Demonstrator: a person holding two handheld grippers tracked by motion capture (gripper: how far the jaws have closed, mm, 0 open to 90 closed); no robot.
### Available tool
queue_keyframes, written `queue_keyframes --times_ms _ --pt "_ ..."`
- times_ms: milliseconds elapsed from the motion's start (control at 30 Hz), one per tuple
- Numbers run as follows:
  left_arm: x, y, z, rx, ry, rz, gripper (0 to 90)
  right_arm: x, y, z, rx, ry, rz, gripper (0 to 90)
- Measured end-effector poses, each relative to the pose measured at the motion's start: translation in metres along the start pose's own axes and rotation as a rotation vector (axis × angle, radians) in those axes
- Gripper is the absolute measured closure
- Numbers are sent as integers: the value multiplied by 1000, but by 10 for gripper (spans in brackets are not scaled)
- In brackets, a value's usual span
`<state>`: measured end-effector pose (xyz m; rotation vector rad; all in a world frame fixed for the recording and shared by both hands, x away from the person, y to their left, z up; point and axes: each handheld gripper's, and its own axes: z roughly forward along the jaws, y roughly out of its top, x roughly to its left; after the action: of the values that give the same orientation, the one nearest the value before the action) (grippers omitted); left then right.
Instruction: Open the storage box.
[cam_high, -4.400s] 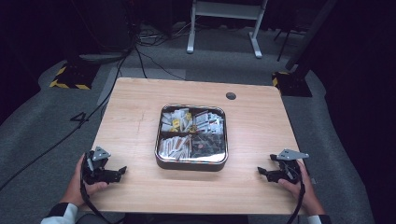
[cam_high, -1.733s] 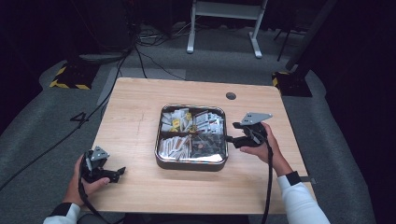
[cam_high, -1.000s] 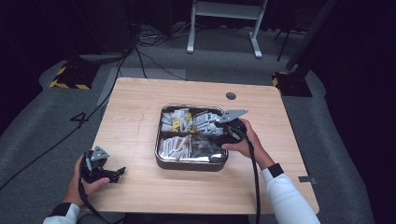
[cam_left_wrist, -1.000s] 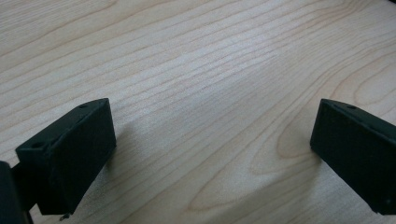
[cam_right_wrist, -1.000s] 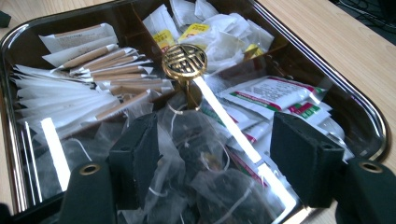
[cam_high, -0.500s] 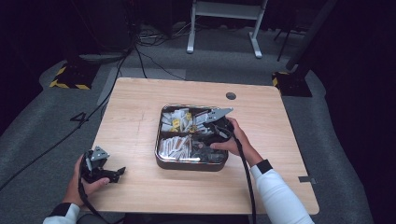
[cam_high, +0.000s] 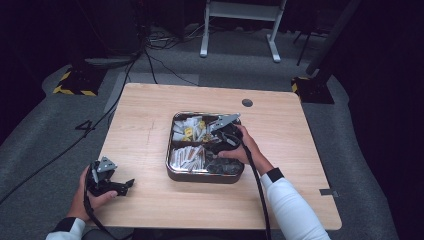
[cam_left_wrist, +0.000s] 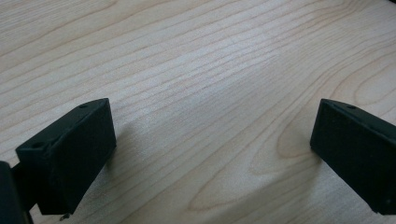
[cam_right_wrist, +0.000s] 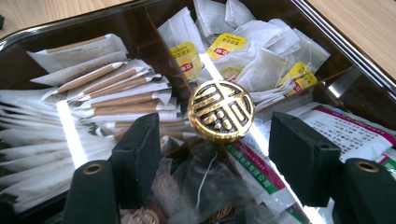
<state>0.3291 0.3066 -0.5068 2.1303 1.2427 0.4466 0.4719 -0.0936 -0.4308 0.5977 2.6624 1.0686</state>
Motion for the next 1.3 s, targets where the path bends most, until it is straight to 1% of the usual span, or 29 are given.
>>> queue_keyframes --times_ms 167,200,267,367,400,433,467,533,567,600,1000,1133,1233,1300 --pt "0 0 0 0 0 1 4 -2 2 7 14 5 14 357" --pt "0 0 0 0 0 0 4 -4 3 10 5 15 27 367" --pt "0 0 0 0 0 0 4 -5 3 11 -1 16 40 375" --pt "0 0 0 0 0 0 4 -5 4 12 -3 10 44 419" --pt "0 0 0 0 0 0 4 -5 4 12 -3 10 44 419" --pt "0 0 0 0 0 1 4 -5 5 12 -2 8 42 468" --pt "0 0 0 0 0 0 4 -5 5 12 -3 10 42 498" --pt "0 0 0 0 0 0 4 -4 6 12 -6 12 44 514" --pt "0 0 0 0 0 0 4 -4 6 12 -8 17 39 570" --pt "0 0 0 0 0 0 4 -3 6 13 -9 15 39 577" --pt "0 0 0 0 1 2 4 -3 8 11 -1 11 35 585" --pt "0 0 0 0 1 3 4 -3 10 7 -3 8 27 585" --pt "0 0 0 0 0 2 4 -3 12 3 -10 6 30 585" --pt "0 0 0 0 1 3 4 -3 14 0 -11 11 25 585"
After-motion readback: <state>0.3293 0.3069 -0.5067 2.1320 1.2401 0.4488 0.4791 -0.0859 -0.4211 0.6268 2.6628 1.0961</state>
